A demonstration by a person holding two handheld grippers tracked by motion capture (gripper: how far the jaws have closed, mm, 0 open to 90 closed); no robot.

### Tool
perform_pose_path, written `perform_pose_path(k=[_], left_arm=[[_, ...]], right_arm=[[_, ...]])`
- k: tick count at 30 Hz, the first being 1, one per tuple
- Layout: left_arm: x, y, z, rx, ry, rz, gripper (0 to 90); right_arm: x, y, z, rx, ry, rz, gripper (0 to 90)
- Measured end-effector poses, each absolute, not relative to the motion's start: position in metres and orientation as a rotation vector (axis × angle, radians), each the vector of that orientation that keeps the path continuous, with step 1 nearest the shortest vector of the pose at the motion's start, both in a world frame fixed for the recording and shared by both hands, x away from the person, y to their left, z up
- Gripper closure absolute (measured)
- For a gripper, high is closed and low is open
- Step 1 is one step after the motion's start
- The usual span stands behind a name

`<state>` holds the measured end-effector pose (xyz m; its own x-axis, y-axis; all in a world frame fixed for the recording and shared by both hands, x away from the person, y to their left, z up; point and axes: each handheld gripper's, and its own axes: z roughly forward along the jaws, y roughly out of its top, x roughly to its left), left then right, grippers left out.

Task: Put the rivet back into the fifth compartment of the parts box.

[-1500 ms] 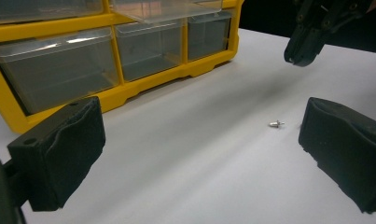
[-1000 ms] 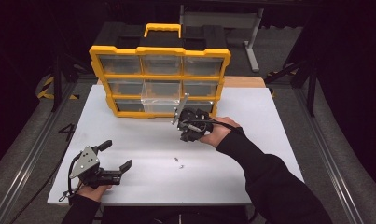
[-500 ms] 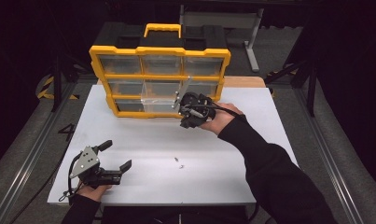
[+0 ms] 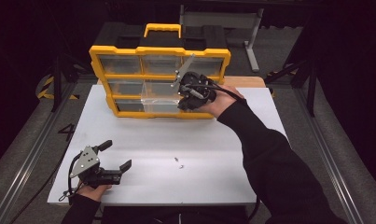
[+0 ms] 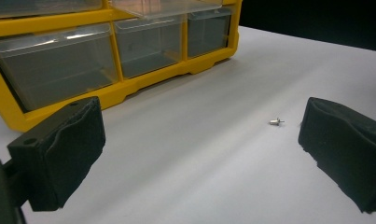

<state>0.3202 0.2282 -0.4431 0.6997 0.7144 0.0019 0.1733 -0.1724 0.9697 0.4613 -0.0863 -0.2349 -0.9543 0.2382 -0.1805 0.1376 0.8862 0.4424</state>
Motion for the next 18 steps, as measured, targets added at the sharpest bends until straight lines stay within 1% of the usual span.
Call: perform_pose_path(k=[6,18], left_arm=[[0.32,0.228,-0.443,1.708,0.719,0.56,1.5],[0.321,0.228,-0.443,1.71,0.717,0.557,1.5]], right_arm=[[0.475,-0.083,-0.222,0.291,2.805,0.645,82.3],[0.504,-0.067,-0.218,0.33,2.8,0.643,82.3]])
